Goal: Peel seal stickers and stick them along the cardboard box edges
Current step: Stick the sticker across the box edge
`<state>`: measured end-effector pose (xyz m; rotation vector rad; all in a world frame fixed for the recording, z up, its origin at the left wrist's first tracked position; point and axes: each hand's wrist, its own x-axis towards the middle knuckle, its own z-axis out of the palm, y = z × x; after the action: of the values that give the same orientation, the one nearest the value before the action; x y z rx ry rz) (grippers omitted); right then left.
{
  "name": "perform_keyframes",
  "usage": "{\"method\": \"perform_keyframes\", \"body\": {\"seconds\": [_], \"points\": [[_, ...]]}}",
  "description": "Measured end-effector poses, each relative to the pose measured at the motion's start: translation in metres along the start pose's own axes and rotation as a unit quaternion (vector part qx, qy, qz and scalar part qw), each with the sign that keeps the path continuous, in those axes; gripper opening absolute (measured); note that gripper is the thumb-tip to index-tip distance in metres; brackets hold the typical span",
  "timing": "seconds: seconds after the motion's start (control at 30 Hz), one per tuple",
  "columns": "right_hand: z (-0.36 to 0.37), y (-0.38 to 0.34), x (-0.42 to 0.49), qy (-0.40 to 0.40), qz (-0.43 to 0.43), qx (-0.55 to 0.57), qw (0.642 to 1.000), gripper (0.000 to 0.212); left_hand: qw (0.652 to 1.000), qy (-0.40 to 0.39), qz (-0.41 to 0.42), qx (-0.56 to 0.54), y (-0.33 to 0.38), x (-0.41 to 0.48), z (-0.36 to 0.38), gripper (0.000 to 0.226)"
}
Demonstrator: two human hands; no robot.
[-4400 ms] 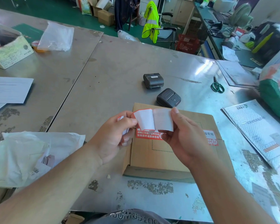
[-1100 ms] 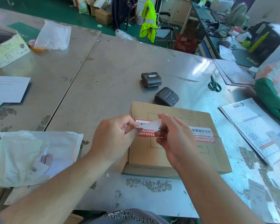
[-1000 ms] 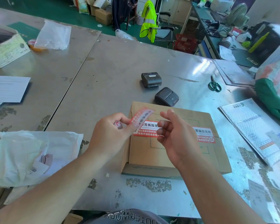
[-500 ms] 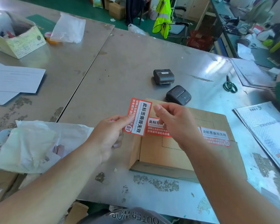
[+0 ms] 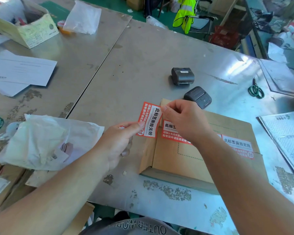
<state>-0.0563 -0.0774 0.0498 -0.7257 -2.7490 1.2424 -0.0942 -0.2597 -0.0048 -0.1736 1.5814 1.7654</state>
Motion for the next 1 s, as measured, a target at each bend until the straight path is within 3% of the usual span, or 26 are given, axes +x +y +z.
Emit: {"method": "perform_keyframes", "body": {"seconds": [0.27,0.4,0.5,0.6,0.83,1.0], "points": [[0.003,-0.002,-0.001,-0.013,-0.013,0.039,0.999,0.029,0.996,0.054,0.061,0.042,0.002,0.004,0.008,0.034],[-0.006,-0.005,0.002,-0.038,0.005,0.07,0.997,0.03,0.98,0.11,0.143,0.082,0.008,0.001,0.004,0.022],[-0.009,-0.006,0.004,-0.05,0.018,0.095,0.994,0.032,0.972,0.11,0.174,0.114,0.013,0.0,0.003,0.017],[-0.01,-0.006,0.007,-0.055,0.029,0.094,0.994,0.034,0.973,0.091,0.162,0.138,0.018,-0.001,0.005,0.016],[-0.007,0.001,0.013,-0.046,0.015,0.008,0.999,0.027,0.993,0.06,0.06,0.081,0.015,0.006,0.004,0.022],[-0.002,0.008,0.016,-0.037,0.002,-0.032,0.999,0.02,0.99,0.069,0.076,0.099,0.009,0.004,0.014,0.026]]}}
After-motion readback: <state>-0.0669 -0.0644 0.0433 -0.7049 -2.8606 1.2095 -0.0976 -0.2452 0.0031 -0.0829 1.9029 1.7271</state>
